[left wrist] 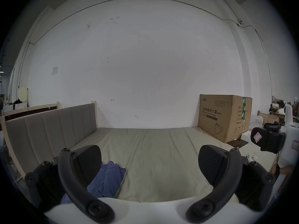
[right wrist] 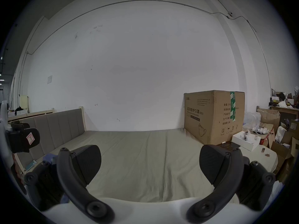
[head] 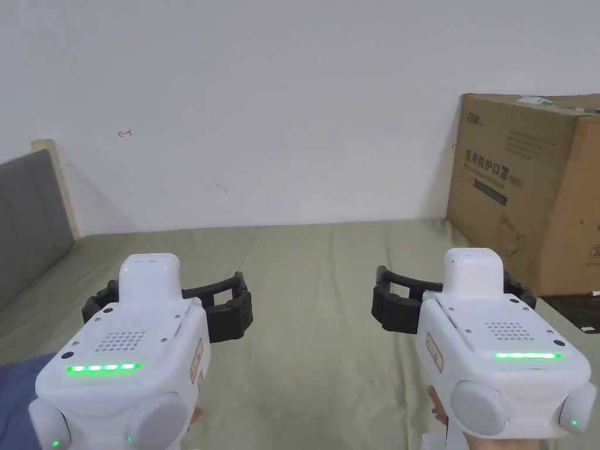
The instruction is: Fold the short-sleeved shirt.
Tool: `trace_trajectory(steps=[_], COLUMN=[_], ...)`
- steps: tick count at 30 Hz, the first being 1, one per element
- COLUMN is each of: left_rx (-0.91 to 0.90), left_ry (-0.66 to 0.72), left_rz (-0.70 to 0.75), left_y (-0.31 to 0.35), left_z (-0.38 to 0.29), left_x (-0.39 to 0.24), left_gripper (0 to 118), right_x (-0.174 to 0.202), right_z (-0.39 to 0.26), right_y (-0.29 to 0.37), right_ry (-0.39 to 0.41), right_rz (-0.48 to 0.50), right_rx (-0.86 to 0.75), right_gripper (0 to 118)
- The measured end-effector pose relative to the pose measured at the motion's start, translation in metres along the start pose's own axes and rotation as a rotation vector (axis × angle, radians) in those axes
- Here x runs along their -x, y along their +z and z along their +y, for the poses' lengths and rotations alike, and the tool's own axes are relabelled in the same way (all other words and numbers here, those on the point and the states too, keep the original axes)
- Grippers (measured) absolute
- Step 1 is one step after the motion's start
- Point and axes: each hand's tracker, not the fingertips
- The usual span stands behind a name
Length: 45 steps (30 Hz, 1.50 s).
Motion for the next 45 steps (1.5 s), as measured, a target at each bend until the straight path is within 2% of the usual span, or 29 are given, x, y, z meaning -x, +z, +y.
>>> trace_trajectory(steps=[6,20,33,45], left_rx=[-0.012,-0.005,0.003,0.01], left_ry=[-0.016,-0.009,0.005,-0.008], left_rz=[0.039,0.01,0.021,0.023], left_y=[0.0002,0.0018,-0.0022,-0.0016], left_z=[0.0005,0.0015,-0.0007,-0.0008], left_x=[0.0002,0.0014,0.0072,0.0046], left_gripper=[118,118,118,118], right_x=[-0.0025,0.0027,-0.0026,-0.0021], right_z=[0.0018,-0.0028,-0.0027,-0.0037], right_y=[-0.0016,-0.0025,-0.007,-0.0058], right_ry=[-0.022,0.023,-0.028,0.003], right_rz=[0.002,-0.001,0.002,-0.005], right_rx=[0.002,0.006,0.02,0.015], right_gripper=[118,118,118,118])
